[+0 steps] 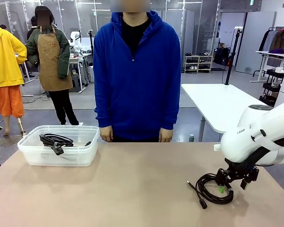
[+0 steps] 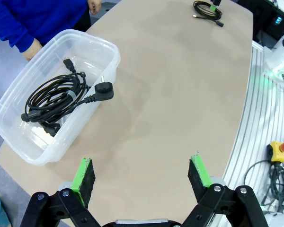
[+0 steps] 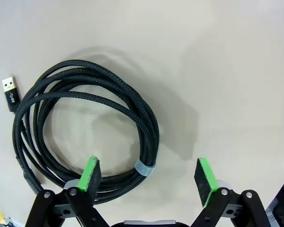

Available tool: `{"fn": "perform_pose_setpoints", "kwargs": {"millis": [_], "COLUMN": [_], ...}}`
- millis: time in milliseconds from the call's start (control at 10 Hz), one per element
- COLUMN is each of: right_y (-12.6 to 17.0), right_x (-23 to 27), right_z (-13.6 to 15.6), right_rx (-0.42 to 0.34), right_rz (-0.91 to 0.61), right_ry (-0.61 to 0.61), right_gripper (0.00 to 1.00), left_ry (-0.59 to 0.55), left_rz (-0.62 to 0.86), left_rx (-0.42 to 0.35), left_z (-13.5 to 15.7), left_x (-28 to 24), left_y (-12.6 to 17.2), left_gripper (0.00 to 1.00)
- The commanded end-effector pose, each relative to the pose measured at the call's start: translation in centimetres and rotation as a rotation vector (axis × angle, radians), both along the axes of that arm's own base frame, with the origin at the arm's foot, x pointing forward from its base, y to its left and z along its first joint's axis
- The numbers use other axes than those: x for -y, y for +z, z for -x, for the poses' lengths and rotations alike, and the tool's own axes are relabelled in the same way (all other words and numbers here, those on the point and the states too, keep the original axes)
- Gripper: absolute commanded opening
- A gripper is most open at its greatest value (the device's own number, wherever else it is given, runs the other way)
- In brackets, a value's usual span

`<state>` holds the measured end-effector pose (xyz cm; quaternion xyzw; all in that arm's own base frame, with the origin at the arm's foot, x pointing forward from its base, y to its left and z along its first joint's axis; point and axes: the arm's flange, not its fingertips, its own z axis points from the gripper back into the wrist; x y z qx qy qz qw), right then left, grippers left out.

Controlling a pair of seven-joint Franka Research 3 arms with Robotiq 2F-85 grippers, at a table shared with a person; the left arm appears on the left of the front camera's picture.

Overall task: Organize and store the cables.
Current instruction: Place the USB Extension Cable into the Organizing box.

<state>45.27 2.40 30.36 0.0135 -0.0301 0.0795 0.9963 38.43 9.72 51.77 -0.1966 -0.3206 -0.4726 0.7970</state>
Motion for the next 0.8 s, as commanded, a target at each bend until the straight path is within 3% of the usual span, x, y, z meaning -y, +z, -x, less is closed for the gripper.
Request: {"fn": "perform_pose_setpoints", "kwargs": {"millis": [0,300,700], "right_y": [-0.41,-0.51,-0.11], "right_x": [-0.43,-0.17,0.31], "right_z": [-0.35,-0.5,-0.54], "right_rx": [0.008,0.009,0.031], "right_rz": [0.029,0.018,0.004], "right_ry": [-0.045,-0.056,-0.087], "right_gripper": [0.89,0.0,0.0], "left_ry": [0.018,0.018,0.018], "left_rz": [-0.009,-0.009,-0.009], "left_rx": [-0.005,-0.005,-0.005], "left_z": [0.21,0.21,0.21], "left_x": [0.09,0.09,0.09], "left_y": [0.09,0.09,0.09], "left_gripper": [1.0,1.0,1.0]}}
